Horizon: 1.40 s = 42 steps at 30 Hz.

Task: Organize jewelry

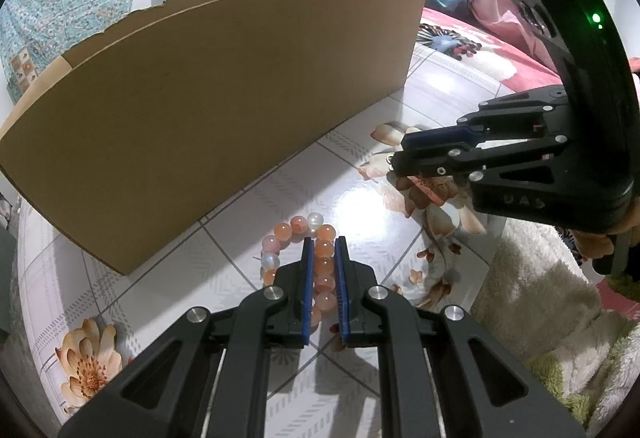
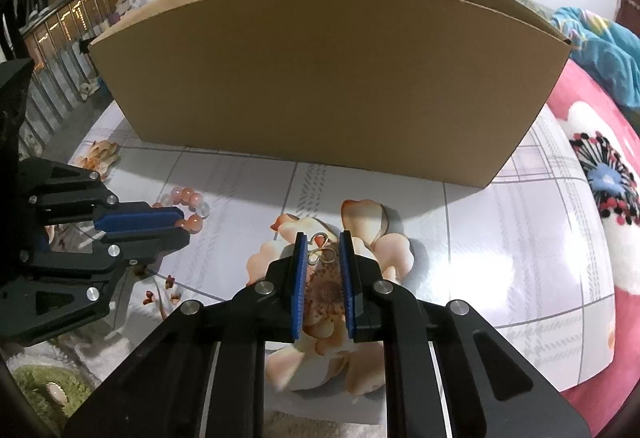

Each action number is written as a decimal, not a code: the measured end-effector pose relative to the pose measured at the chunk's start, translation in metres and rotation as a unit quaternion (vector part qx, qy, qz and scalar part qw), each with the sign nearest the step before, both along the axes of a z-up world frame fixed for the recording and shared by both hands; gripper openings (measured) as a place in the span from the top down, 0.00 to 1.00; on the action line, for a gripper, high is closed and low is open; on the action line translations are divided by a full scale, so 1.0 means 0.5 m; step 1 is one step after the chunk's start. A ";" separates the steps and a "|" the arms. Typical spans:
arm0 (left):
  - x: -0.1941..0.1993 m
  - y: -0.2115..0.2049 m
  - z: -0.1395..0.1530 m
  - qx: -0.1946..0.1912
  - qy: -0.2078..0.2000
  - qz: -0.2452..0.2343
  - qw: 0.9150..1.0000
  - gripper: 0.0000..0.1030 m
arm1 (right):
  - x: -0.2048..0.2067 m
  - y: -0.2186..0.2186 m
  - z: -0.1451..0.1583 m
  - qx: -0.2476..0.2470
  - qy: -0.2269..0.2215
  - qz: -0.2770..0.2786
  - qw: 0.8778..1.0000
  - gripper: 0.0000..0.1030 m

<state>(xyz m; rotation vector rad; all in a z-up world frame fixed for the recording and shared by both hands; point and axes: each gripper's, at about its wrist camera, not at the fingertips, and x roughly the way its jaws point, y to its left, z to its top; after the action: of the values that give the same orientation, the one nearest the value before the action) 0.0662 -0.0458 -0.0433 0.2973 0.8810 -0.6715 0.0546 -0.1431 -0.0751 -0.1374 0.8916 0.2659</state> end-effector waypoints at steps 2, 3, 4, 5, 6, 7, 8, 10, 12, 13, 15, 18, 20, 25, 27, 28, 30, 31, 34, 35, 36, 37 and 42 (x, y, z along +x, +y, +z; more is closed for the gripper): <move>0.000 0.001 0.000 -0.001 -0.001 0.000 1.000 0.91 | 0.000 -0.003 0.004 0.002 0.001 -0.001 1.000 1.00; 0.000 0.003 0.000 -0.002 -0.001 0.000 1.000 0.91 | -0.001 -0.006 0.009 0.004 -0.002 -0.002 1.000 1.00; 0.000 0.004 0.000 -0.002 -0.001 -0.001 1.000 0.91 | -0.003 -0.008 0.014 0.005 -0.003 -0.003 1.000 1.00; 0.000 0.004 0.000 -0.003 -0.002 -0.001 1.000 0.91 | -0.003 -0.010 0.015 0.006 -0.004 -0.004 1.000 1.00; 0.000 0.006 -0.001 -0.003 -0.002 -0.001 1.000 0.91 | -0.003 -0.013 0.016 0.005 -0.005 -0.006 1.000 1.00; 0.000 0.006 -0.001 -0.002 -0.003 -0.001 1.000 0.91 | -0.003 -0.015 0.017 0.006 -0.005 -0.006 1.000 1.00; 0.000 0.006 -0.001 -0.002 -0.003 -0.001 1.000 0.91 | -0.004 -0.018 0.019 0.009 -0.006 -0.007 1.000 1.00; -0.001 0.008 0.000 -0.001 -0.004 -0.001 1.000 0.91 | -0.005 -0.021 0.022 0.014 -0.008 -0.005 1.000 0.96; -0.001 0.009 0.000 0.000 -0.005 0.000 1.000 0.91 | -0.007 -0.019 0.025 0.010 -0.007 0.005 1.000 0.84; -0.001 0.008 0.000 0.000 -0.005 0.000 1.000 0.91 | -0.005 -0.017 0.024 0.004 -0.008 0.010 1.000 0.73; -0.002 0.008 0.000 0.001 -0.006 0.000 1.000 0.91 | 0.002 -0.008 0.021 -0.016 -0.014 0.018 1.000 0.69; -0.002 0.008 0.000 0.002 -0.007 0.000 1.000 0.91 | 0.014 0.005 0.009 -0.034 -0.002 0.034 0.999 0.69; -0.003 0.008 0.000 0.001 -0.007 0.000 1.000 0.91 | 0.018 0.006 0.002 -0.038 0.001 0.037 0.999 0.70; -0.004 0.009 -0.001 0.001 -0.007 -0.001 1.000 0.91 | 0.021 -0.009 0.016 -0.026 0.010 0.031 0.999 0.90; -0.004 0.009 0.000 0.001 -0.007 0.000 1.000 0.91 | 0.017 -0.008 0.021 -0.029 0.007 0.033 0.999 1.00; -0.004 0.009 -0.001 0.002 -0.007 -0.001 1.000 0.91 | 0.018 -0.009 0.024 -0.027 0.009 0.035 0.999 1.00; -0.004 0.010 0.000 0.002 -0.007 -0.001 1.000 0.91 | 0.015 -0.012 0.028 -0.027 0.009 0.032 0.999 1.00; -0.003 0.010 0.000 0.002 -0.007 -0.001 1.000 0.91 | 0.015 -0.014 0.030 -0.026 0.009 0.031 0.999 1.00; -0.004 0.009 0.000 0.003 -0.008 -0.001 1.000 0.91 | 0.008 -0.020 0.044 -0.019 0.007 0.028 0.999 1.00; -0.004 0.009 0.000 0.003 -0.008 -0.001 1.000 0.91 | 0.002 -0.022 0.051 -0.018 0.005 0.025 1.000 1.00; -0.003 0.009 0.000 0.002 -0.007 -0.001 1.000 0.91 | -0.002 -0.028 0.058 -0.015 0.007 0.020 1.000 1.00; -0.003 0.009 0.000 0.002 -0.007 -0.001 1.000 0.91 | -0.001 -0.040 0.065 -0.003 0.018 0.014 1.000 0.97; -0.002 0.012 0.001 -0.006 -0.004 0.002 1.000 0.91 | 0.026 -0.068 0.079 0.007 0.066 0.012 0.998 0.68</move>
<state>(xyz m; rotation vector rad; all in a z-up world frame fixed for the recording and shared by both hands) 0.0654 -0.0396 -0.0430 0.2882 0.8692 -0.6714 0.0676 -0.1771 -0.0357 -0.1188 1.0187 0.3054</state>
